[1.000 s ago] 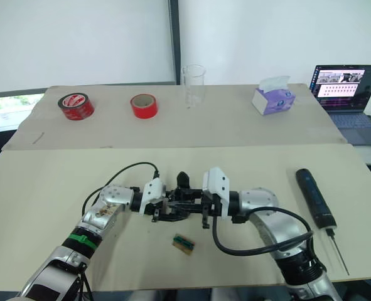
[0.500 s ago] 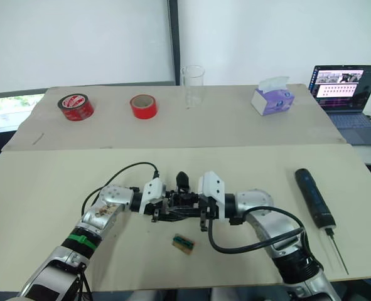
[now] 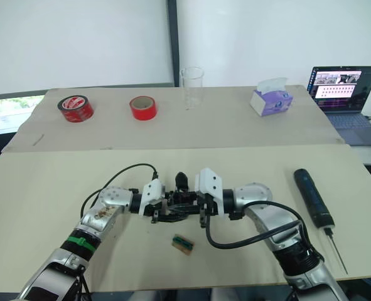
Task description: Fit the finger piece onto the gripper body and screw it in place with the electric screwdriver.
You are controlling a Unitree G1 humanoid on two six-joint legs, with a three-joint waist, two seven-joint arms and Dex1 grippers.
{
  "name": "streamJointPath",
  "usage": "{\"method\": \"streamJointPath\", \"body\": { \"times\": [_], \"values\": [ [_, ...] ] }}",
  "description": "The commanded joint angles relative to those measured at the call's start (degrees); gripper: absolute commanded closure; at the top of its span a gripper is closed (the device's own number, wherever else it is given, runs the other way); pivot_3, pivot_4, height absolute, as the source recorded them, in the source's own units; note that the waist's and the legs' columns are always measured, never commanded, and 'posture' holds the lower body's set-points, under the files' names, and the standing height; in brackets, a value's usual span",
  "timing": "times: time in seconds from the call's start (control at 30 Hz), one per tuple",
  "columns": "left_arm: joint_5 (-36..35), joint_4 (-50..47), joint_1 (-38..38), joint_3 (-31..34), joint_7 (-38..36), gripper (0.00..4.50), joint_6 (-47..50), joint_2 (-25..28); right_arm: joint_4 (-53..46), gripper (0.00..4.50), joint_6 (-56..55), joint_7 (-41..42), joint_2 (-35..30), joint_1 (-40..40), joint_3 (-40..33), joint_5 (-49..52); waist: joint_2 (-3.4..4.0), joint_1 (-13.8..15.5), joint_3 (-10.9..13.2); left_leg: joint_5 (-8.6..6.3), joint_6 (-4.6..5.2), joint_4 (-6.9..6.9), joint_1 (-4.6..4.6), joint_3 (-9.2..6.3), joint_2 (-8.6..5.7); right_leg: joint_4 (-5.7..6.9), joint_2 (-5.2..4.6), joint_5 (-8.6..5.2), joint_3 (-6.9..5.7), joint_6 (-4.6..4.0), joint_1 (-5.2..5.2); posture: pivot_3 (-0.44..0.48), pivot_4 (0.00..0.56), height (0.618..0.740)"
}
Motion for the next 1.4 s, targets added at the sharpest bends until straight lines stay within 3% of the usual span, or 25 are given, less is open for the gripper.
{"method": "streamJointPath", "body": {
  "times": [0.03,0.5,0.8,1.07,1.4],
  "values": [
    [0.13,-0.83,1.07,-0.63,-0.7,2.17,0.4,0.55,2.07,4.06,2.99,-0.38,-1.58,0.8,1.01,-2.29,0.01,0.01,-0.01,0.0,0.0,0.0,0.0,0.0,0.0,0.0,0.0,0.0,0.0,0.0,0.0,0.0,0.15,0.74],
    [0.41,-0.45,1.34,-0.73,-0.6,2.17,-0.06,0.8,-2.91,4.06,9.96,0.46,-3.27,0.53,1.26,1.2,-0.01,0.07,-0.12,-0.03,0.03,-0.02,-0.01,0.0,0.0,-0.04,-0.01,0.0,0.0,0.0,0.0,0.0,0.15,0.74],
    [0.44,-0.74,1.58,-0.81,-0.55,2.17,0.16,0.8,-1.59,4.06,12.53,-2.52,-3.26,-2.72,4.43,-3.4,0.0,-0.07,-0.15,-0.03,0.04,-0.02,0.02,0.0,0.01,-0.04,-0.01,0.0,0.0,0.0,0.01,0.0,0.15,0.74],
    [0.52,-0.68,1.93,-0.94,-0.7,2.17,0.27,0.84,-4.02,4.06,21.02,-3.5,-2.63,-5.85,6.01,-1.22,-0.02,-0.35,-0.27,-0.03,0.04,-0.06,0.14,0.0,0.02,-0.03,0.0,-0.01,0.02,-0.01,0.08,0.0,0.15,0.74],
    [0.62,-0.57,2.11,-1.03,-0.63,2.17,0.32,0.86,-1.89,4.06,18.76,-1.53,-2.9,-5.41,3.8,-0.84,-0.01,-0.41,-0.35,-0.04,0.04,-0.08,0.14,0.0,0.02,-0.04,-0.01,-0.01,0.02,-0.02,0.08,0.0,0.15,0.74]
  ]
}}
